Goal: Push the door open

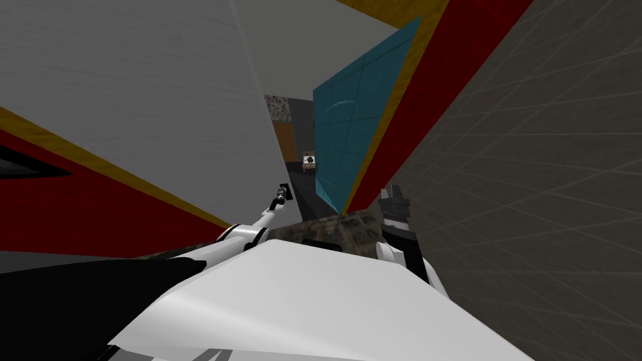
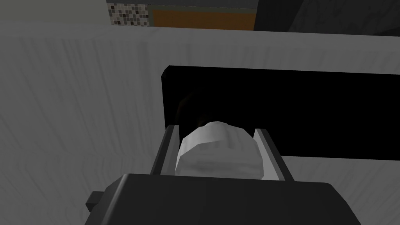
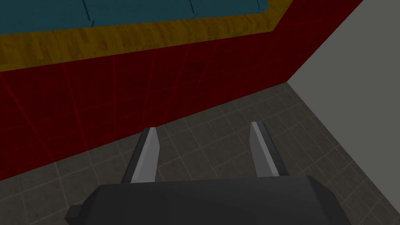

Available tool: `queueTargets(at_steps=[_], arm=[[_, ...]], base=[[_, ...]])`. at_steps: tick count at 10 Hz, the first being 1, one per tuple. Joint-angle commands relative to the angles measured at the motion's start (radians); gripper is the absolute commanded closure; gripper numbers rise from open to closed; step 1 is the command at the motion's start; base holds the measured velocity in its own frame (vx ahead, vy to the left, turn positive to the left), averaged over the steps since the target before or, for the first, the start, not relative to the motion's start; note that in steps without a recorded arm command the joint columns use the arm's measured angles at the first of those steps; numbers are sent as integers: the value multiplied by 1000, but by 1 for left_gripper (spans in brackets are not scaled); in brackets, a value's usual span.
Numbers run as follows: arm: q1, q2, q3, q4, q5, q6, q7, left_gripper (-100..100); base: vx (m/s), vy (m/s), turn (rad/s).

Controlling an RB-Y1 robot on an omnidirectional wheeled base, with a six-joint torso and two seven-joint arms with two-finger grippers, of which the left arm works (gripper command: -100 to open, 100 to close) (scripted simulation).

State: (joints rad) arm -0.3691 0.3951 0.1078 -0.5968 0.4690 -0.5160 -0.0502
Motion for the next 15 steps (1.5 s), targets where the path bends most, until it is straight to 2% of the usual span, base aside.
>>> queueTargets(at_steps=[1, 2, 4, 5, 14, 15], arm=[[-6, 9, 28, 10, -6, -5, -1, 100], [1, 12, 58, 12, -13, -5, -3, 100], [1, 12, 58, 12, -13, -5, -3, 100], [9, 16, 90, 14, -20, -5, -5, 100], [48, 37, 260, 27, -58, -6, -15, 100], [48, 37, 260, 27, -58, -6, -15, 100]], base=[[113, 4, -66], [161, 8, -65], [77, 4, -13], [59, 3, -87], [100, 3, -60], [63, -2, -25]])
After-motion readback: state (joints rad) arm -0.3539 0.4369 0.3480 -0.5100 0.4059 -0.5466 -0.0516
